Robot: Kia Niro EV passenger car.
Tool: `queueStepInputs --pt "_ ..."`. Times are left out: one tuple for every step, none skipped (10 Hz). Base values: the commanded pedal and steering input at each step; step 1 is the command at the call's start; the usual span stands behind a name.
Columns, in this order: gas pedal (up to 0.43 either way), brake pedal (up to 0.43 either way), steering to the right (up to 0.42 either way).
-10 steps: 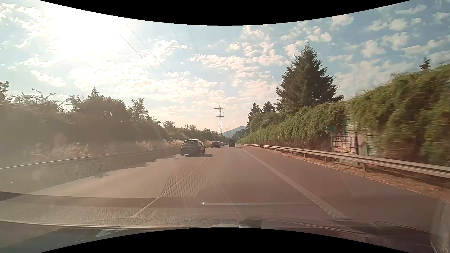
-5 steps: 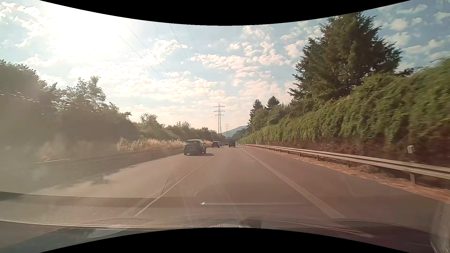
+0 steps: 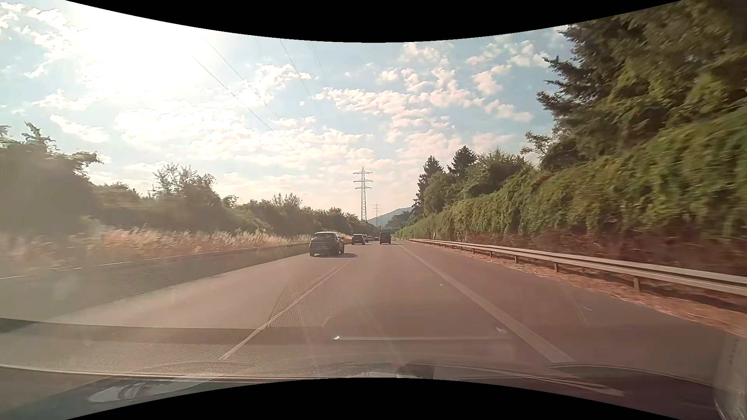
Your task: Follow the waypoints while adhering to traffic rules and regulations
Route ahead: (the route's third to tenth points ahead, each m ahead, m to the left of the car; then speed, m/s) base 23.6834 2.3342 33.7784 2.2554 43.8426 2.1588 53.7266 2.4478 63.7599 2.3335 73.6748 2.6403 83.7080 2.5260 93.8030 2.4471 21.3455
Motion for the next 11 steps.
queueStepInputs --pt "0.150 0.000 0.000" --pt "0.150 0.000 0.000" --pt "0.150 0.000 0.000" --pt "0.150 0.000 0.000" --pt "0.150 0.000 0.000" --pt "0.150 0.000 0.000" --pt "0.150 0.000 0.000" --pt "0.150 0.000 0.000" --pt "0.150 0.000 0.000" --pt "0.150 0.000 0.001" --pt "0.150 0.000 0.001"
